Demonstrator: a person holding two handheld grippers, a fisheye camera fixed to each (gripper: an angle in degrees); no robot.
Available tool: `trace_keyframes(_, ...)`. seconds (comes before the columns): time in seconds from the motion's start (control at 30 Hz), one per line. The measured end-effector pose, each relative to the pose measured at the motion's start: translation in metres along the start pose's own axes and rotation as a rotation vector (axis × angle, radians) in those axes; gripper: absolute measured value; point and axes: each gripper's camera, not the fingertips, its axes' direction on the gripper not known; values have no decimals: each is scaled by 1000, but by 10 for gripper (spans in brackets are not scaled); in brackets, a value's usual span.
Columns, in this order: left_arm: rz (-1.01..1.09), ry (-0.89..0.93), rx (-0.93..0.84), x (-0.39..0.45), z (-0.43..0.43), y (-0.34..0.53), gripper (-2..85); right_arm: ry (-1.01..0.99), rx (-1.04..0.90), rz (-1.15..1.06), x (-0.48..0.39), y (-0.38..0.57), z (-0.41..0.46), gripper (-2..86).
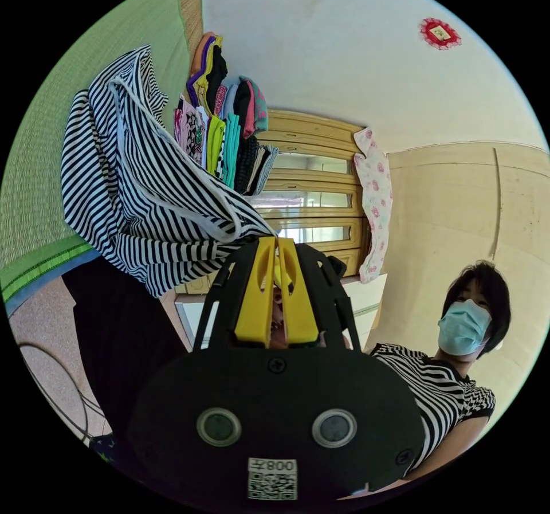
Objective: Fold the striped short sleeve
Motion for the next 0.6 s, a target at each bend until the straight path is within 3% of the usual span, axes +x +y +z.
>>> trace_keyframes(0.6,-27,-38,-77,9,29,-33,6,2,-46,21,27,-12,38,11)
